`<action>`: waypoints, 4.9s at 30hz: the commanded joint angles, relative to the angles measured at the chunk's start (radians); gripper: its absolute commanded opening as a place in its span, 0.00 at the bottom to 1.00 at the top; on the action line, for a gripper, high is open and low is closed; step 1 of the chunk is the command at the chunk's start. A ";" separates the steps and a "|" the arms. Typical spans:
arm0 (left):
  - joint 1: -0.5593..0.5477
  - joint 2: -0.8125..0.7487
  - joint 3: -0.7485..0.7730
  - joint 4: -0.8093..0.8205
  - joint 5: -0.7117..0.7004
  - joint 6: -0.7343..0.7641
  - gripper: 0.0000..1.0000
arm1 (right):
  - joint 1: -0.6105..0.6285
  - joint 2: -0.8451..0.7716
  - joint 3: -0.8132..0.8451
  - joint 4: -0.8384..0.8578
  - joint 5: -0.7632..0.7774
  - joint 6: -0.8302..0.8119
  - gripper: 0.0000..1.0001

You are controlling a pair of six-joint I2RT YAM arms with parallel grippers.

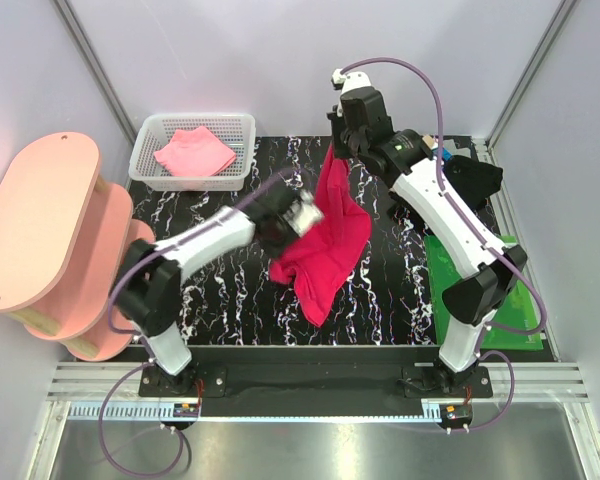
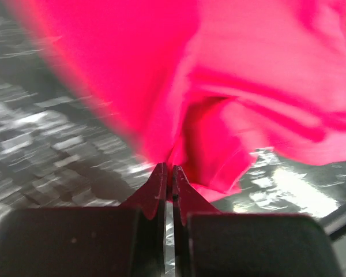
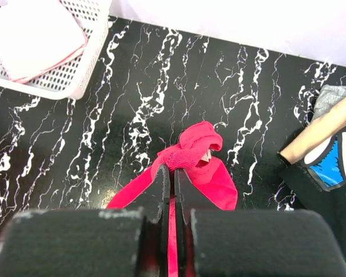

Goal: Fold and stack the t-shirts
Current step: Flatten out the tshirt

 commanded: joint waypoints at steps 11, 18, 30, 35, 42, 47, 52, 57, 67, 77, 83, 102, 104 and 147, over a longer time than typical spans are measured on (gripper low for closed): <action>0.454 -0.598 0.177 -0.134 -0.219 0.215 0.00 | -0.017 -0.224 -0.023 0.059 0.061 0.017 0.00; 0.564 -0.739 0.249 -0.134 -0.287 0.302 0.00 | -0.015 -0.463 -0.074 0.029 0.004 0.049 0.00; 0.595 -0.911 0.515 -0.241 -0.358 0.362 0.00 | -0.015 -0.908 -0.270 -0.181 -0.218 0.293 0.00; 0.595 -0.951 0.594 -0.330 -0.350 0.378 0.00 | -0.015 -1.019 -0.350 -0.237 -0.276 0.383 0.00; 0.595 -0.981 0.524 -0.349 -0.338 0.378 0.01 | -0.017 -1.039 -0.394 -0.237 -0.303 0.466 0.00; 0.595 -0.992 0.280 -0.240 -0.308 0.370 0.00 | -0.015 -0.981 -0.446 -0.218 -0.174 0.450 0.00; 0.595 -0.957 0.077 -0.082 -0.304 0.388 0.00 | -0.015 -0.903 -0.532 -0.183 -0.004 0.413 0.00; 0.597 -0.835 -0.105 0.097 -0.318 0.424 0.00 | -0.017 -0.748 -0.662 -0.073 0.108 0.396 0.00; 0.603 -0.520 -0.162 0.306 -0.325 0.453 0.00 | -0.207 -0.263 -0.703 0.177 0.096 0.427 0.00; 0.606 -0.397 -0.208 0.444 -0.354 0.484 0.00 | -0.321 0.157 -0.370 0.226 0.021 0.350 0.01; 0.610 -0.345 -0.199 0.478 -0.371 0.510 0.00 | -0.328 0.311 -0.195 0.187 -0.011 0.292 0.36; 0.621 -0.238 -0.119 0.515 -0.391 0.551 0.00 | -0.192 -0.250 -0.885 0.141 -0.086 0.419 0.61; 0.624 -0.222 -0.095 0.513 -0.391 0.553 0.00 | -0.151 -0.299 -0.954 0.125 -0.095 0.433 0.61; 0.640 -0.257 -0.056 0.483 -0.379 0.594 0.00 | 0.133 -0.308 -0.988 -0.031 -0.239 0.592 0.52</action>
